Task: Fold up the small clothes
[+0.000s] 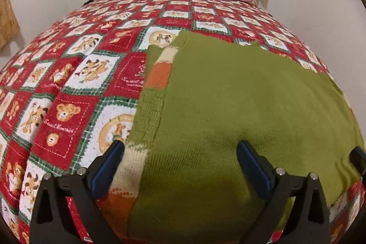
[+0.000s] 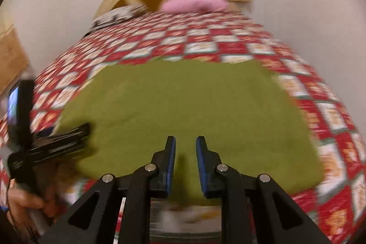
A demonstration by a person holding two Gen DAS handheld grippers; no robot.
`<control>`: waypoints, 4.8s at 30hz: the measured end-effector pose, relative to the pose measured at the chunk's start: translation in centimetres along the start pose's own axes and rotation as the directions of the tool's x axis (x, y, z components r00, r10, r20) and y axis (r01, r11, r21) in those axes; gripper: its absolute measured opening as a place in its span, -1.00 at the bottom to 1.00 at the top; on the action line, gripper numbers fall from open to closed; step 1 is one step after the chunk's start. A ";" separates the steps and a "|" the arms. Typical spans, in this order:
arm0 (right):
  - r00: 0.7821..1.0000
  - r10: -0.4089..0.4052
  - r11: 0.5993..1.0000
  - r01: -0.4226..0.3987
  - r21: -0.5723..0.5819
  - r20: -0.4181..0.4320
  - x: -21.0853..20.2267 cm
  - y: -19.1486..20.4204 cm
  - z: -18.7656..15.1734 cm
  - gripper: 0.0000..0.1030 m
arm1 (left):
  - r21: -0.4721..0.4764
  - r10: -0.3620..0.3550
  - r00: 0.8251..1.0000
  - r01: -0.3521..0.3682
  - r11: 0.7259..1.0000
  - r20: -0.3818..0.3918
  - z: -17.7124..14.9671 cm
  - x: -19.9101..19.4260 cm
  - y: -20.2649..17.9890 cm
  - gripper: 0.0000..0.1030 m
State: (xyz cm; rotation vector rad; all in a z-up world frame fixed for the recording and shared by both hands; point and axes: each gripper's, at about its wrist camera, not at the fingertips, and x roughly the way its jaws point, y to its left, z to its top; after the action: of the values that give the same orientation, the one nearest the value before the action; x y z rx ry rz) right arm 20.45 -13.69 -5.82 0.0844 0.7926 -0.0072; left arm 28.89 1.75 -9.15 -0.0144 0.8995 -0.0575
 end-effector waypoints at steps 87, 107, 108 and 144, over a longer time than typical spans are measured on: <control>0.952 0.305 0.929 -0.301 0.213 0.013 2.9 -2.0 0.0 -0.61 | 0.123 -0.295 0.949 0.282 0.952 0.111 0.6 -2.4 -5.5 -0.61; 0.814 0.568 0.816 -0.538 0.210 -0.124 12.5 3.5 8.3 -0.20 | 0.055 -0.380 0.917 0.376 0.925 0.121 0.8 -2.5 -4.5 -0.61; 0.821 0.557 0.826 -0.530 0.192 -0.128 12.6 3.6 8.3 -0.30 | 0.054 -0.380 0.917 0.376 0.925 0.120 0.8 -2.5 -4.5 -0.61; 0.949 0.304 0.942 -0.313 -0.120 -0.089 3.8 -13.1 12.5 -0.74 | 0.247 -0.513 0.858 0.489 0.837 0.040 2.1 -7.5 -21.7 -0.71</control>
State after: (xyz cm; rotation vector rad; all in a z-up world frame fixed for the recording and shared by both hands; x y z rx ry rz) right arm 31.46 -27.67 -0.74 0.0824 0.8400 0.3474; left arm 24.88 -19.51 -1.19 -0.0388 0.7590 -0.6500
